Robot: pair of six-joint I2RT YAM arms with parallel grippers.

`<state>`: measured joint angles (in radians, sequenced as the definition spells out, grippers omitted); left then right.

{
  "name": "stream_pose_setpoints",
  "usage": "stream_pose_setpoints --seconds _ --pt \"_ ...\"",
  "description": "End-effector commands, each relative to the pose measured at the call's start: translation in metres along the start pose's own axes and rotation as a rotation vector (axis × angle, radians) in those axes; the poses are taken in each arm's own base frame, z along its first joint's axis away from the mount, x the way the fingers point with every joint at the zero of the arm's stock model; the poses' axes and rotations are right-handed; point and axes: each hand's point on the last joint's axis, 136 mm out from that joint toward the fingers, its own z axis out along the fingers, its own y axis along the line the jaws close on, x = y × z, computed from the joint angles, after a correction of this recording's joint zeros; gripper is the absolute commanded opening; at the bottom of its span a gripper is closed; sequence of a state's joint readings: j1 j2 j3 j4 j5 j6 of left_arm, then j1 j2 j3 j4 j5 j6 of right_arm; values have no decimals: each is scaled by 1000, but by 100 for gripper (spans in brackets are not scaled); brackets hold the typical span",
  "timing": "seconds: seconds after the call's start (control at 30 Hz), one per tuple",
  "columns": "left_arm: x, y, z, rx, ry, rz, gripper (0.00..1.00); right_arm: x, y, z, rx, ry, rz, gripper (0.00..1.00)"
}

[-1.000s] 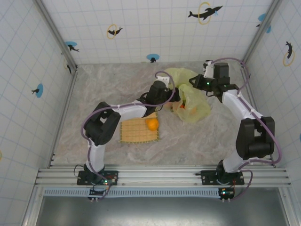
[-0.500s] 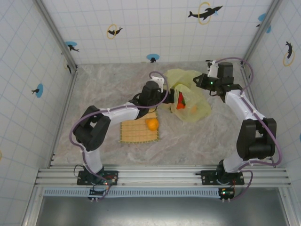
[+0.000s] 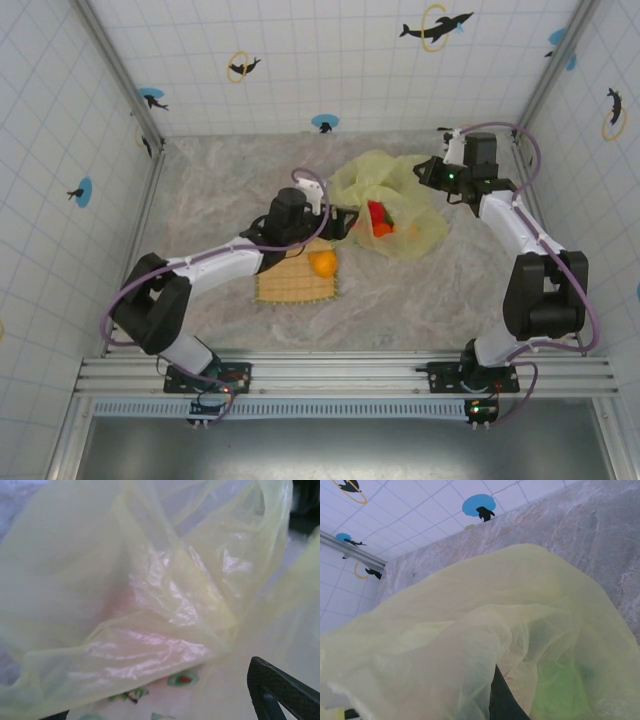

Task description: Place the fruits into the plastic bag

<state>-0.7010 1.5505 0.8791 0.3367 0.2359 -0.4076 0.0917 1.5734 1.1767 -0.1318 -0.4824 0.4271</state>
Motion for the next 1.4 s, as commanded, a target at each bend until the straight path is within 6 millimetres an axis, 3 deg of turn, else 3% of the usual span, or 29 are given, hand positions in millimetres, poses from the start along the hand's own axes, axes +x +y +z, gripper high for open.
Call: stream_pose_setpoints --seconds 0.0,0.17,0.4,0.53,0.67,0.8,0.93,1.1,1.37 --pt "11 -9 -17 58 38 71 90 -5 3 -3 0 -18 -13 0" --pt "18 -9 -35 55 34 116 89 -3 2 -1 -1 -13 -10 0" --pt "14 -6 -55 14 -21 115 88 -4 0 -3 7 -17 -13 0" --pt "36 27 -69 -155 12 46 89 -6 -2 -4 8 -23 -14 0" --pt "75 49 -78 -232 83 -37 90 -5 -4 -2 7 -22 -11 0" --pt "100 45 -72 -220 141 -92 91 -1 -7 2 6 -13 -2 0" --pt "114 45 -62 -281 206 12 91 4 -9 2 6 -8 4 0" --pt "109 53 -61 -358 239 243 91 6 -9 0 6 -5 1 0" --pt "109 36 -53 -281 307 407 91 8 -11 1 1 -2 7 0"
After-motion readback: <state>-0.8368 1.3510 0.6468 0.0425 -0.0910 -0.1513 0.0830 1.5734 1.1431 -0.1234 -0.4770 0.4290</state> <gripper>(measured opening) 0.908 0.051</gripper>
